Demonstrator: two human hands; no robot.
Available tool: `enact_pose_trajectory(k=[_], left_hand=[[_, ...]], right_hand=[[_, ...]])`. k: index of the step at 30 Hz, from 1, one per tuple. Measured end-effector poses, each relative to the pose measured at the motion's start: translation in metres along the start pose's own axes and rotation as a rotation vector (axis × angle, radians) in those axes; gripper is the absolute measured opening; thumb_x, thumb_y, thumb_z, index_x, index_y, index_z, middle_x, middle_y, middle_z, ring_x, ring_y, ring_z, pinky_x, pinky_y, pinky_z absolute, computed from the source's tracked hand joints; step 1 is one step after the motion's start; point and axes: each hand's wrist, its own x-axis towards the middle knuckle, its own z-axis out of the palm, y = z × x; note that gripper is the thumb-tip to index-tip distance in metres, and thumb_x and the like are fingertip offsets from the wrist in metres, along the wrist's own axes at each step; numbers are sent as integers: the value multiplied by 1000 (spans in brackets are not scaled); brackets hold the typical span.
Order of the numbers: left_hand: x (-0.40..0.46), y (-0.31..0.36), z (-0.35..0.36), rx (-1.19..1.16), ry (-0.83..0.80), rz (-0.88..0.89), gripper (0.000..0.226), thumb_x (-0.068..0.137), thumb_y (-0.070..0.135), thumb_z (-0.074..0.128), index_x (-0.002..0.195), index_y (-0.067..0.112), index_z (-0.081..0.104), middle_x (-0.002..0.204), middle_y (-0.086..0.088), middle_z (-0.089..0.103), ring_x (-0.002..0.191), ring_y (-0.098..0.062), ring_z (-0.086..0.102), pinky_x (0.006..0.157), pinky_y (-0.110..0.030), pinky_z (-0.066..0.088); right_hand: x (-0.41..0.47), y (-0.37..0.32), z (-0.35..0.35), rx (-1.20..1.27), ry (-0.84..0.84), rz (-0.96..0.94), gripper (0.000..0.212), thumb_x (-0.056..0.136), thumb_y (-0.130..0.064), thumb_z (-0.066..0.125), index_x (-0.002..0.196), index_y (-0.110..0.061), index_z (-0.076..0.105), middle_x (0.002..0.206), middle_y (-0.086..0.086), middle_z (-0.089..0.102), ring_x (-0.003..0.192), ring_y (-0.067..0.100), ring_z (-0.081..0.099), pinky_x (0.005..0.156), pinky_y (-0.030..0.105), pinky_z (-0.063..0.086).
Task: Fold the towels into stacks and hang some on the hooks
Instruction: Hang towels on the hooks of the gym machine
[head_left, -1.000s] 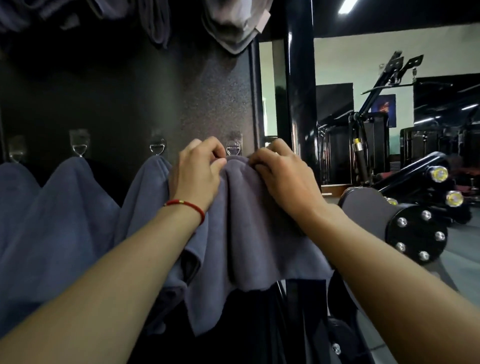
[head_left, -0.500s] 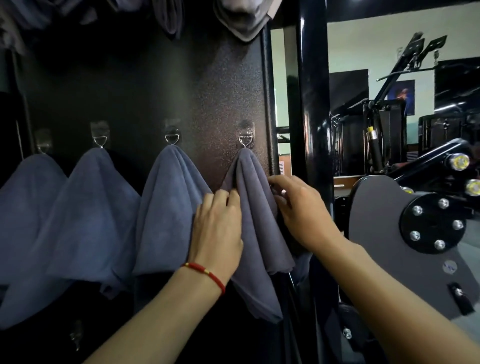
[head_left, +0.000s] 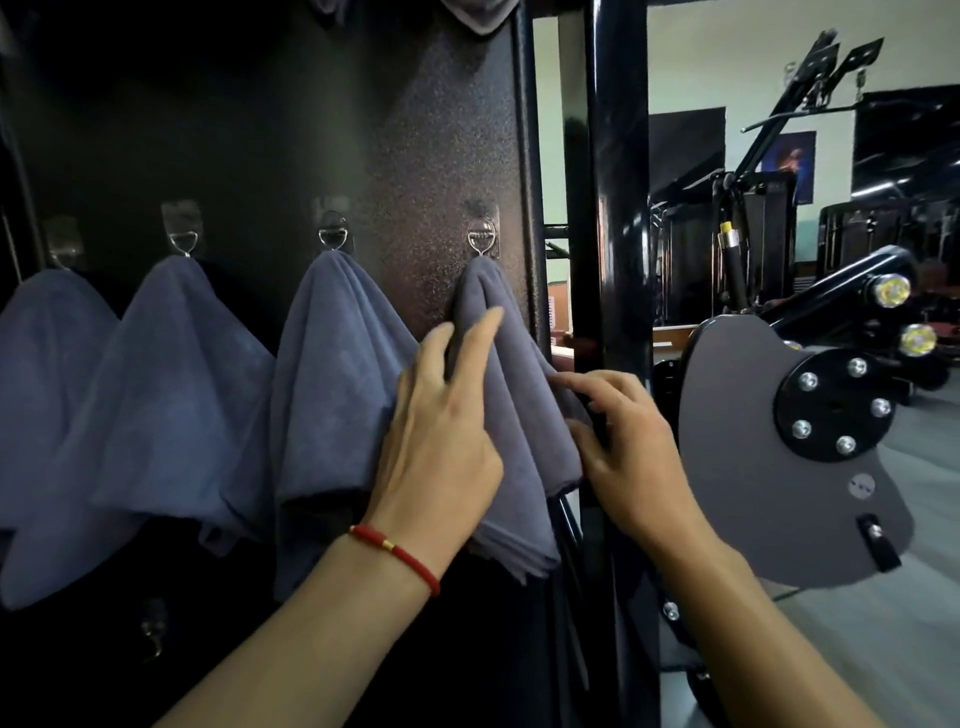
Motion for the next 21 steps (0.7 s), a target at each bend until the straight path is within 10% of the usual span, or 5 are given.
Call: enact_pose_trajectory(k=[5,15,21], left_hand=[[2,2,11,71,-77,-61,65,97,41,53,155,28,29,164,-1,15,145,-23,31,113,-40,37],[-21,9,25,564,3,87,68,90,42,55,153,24,37,165,-16,21,149,-38,26,116,-59,32],[-61,53,68,392,26,295,56,94,33,60,147,19,49,160,-17,33,148,-39,29,120,-59,23]], right_hand=[[-12,-4,9,154,-156,43,38,107,-23,49,144,-26,56,143,-14,55,131,-4,49,113,31,42],[-32,22,-10,362,-272,226,26,105,-19,53,123,-27,69,119,-10,72,115,8,66,105,46,51],[-61,66,-52,367,-381,458,19,104,-13,56,117,-14,69,108,9,76,103,18,72,100,54,52]])
